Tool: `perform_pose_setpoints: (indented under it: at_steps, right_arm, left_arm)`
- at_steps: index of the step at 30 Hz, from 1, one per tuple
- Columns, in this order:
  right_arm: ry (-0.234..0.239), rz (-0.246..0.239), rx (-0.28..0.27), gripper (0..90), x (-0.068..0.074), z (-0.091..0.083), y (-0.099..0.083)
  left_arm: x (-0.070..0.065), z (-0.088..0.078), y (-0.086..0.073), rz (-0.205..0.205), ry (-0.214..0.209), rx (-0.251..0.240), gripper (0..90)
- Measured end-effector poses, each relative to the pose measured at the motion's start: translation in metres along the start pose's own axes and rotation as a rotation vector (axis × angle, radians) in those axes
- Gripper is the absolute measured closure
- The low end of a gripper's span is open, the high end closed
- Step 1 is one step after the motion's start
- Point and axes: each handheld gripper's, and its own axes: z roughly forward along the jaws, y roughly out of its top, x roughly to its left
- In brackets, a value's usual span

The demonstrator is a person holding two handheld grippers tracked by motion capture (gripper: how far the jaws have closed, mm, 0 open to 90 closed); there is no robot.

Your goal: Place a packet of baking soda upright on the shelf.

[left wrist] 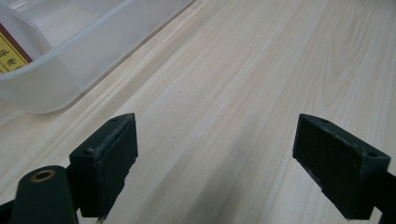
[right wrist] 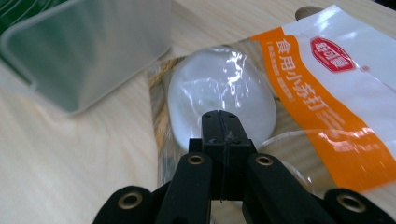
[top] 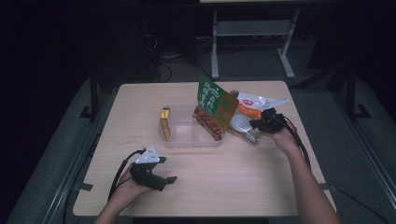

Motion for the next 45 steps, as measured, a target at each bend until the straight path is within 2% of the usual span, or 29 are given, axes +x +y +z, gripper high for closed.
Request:
perform_pose_setpoints:
  at_steps: [2,3,4,5,6,12,14,16,21,22,30,34,39,40,45]
  right_arm:
    - [-0.004,0.007,-0.003,89.8,-0.001,0.009,0.003]
    - [0.002,0.018,0.019,89.8,-0.002,0.014,0.004]
    - [-0.012,-0.002,0.044,89.8,-0.002,0.02,0.005]
    - [-0.012,0.005,0.062,89.8,-0.002,0.028,0.009]
    - [-0.024,-0.005,0.059,89.8,-0.002,0.031,0.011]
    - [-0.047,-0.013,0.083,89.9,-0.003,0.044,0.016]
    - [-0.052,-0.042,0.109,90.0,-0.002,0.048,0.017]
    - [-0.052,-0.045,0.112,90.0,-0.002,0.048,0.016]
    - [-0.027,-0.014,0.114,90.0,-0.005,0.045,0.013]
    - [-0.028,-0.025,0.115,90.0,-0.006,0.044,0.012]
    - [-0.005,-0.005,0.12,90.0,-0.005,0.031,-0.001]
    - [-0.007,-0.045,0.143,90.0,0.001,0.023,-0.006]
    - [0.007,-0.048,0.149,90.0,0.005,0.015,-0.013]
    - [0.005,-0.068,0.156,90.0,0.008,0.011,-0.016]
    - [0.008,-0.091,0.165,90.0,0.015,0.004,-0.023]
  left_arm:
    - [0.0,-0.001,0.0,0.001,0.002,0.001,13.5]
    - [0.0,-0.001,0.0,0.003,0.002,0.0,13.5]
    - [0.0,-0.001,-0.001,0.006,0.005,0.002,13.5]
    - [0.0,-0.002,-0.001,0.006,0.005,0.002,13.6]
    - [0.0,-0.002,-0.001,0.003,0.006,0.001,13.5]
    - [0.001,-0.002,-0.002,0.001,0.006,0.001,13.6]
    - [0.001,-0.002,-0.003,0.003,0.003,0.009,13.6]
    - [0.001,-0.001,-0.003,0.002,0.0,0.011,13.6]
    - [-0.001,-0.001,-0.003,0.001,-0.003,0.014,13.6]
    - [-0.001,-0.001,-0.003,0.002,-0.003,0.013,13.7]
    - [-0.002,0.0,-0.003,0.01,-0.007,0.018,13.8]
    - [-0.003,0.001,-0.002,0.012,-0.011,0.021,13.8]
    - [-0.004,0.002,-0.002,0.018,-0.015,0.022,13.8]
    - [-0.004,0.002,-0.002,0.018,-0.015,0.022,13.8]
    - [-0.004,0.002,-0.002,0.023,-0.02,0.028,13.8]
